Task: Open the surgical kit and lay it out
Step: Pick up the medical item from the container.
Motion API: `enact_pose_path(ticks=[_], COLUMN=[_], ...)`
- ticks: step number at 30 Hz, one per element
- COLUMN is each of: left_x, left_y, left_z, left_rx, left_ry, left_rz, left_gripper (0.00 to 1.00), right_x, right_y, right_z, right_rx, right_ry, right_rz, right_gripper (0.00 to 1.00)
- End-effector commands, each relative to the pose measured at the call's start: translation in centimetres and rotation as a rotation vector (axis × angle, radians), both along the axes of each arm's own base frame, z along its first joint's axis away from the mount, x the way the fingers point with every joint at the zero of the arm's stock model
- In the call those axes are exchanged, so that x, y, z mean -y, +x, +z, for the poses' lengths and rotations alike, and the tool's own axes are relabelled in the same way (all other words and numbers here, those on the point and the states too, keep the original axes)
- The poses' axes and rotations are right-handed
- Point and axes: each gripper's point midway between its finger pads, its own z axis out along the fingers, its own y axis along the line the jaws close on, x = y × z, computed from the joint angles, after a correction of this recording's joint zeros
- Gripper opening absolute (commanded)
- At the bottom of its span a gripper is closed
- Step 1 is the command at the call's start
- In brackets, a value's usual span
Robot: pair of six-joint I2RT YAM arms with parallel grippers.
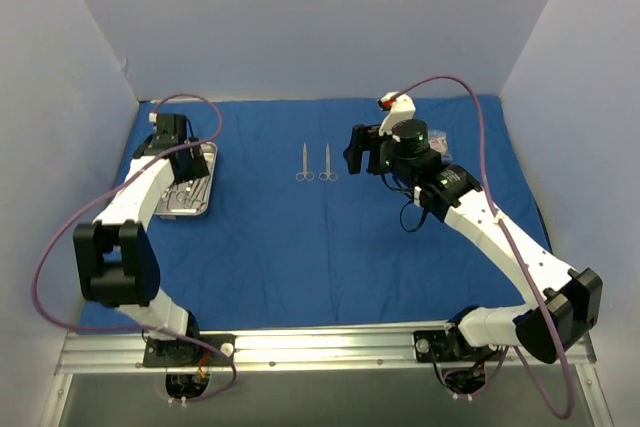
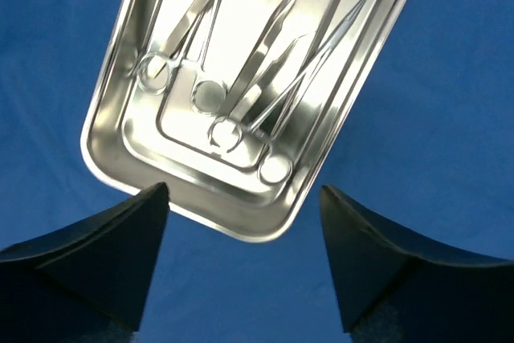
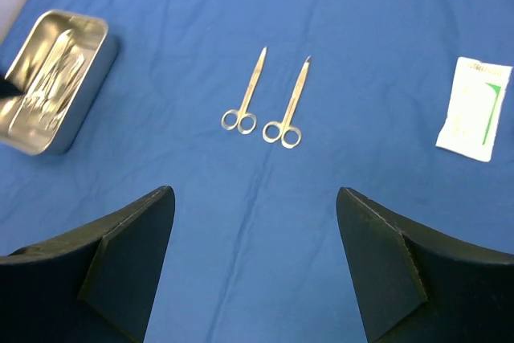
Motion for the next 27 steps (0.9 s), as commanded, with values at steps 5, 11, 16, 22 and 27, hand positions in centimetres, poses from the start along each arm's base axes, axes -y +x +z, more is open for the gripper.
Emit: enact_pose_path(ticks=[5, 11, 16, 22, 27], left_x=[-2.1, -2.7, -3.1, -2.9, -2.6], left_y=[6.4, 9.0, 10.3, 11.1, 11.3], left_z=[-0.5, -3.5, -4.3, -5.7, -6.6], left_rx=[0.057, -0.006, -0.022, -0.053, -0.064], left_ry=[0.041, 0.062, 0.085, 0.09, 0.075], left_rz=[0.025, -0.007, -0.042, -0.115, -0.133], left_gripper=[0.72, 0.63, 0.61, 0.59, 0.56], right_x=[0.1, 0.3, 0.4, 0.4, 0.3], right_y=[-3.2, -4.0, -4.0, -3.8, -3.6], right_z=[-0.9, -1.7, -2.4, -3.2, -3.6], right_rx=[0.015, -0.008, -0.029, -0.048, -0.061], right_ry=[0.026, 0.023, 0.006, -0.009, -0.01], right_rz=[0.089, 0.102, 0.1, 0.092, 0.09], right_gripper=[0.77, 0.77, 0.76, 0.76, 0.76])
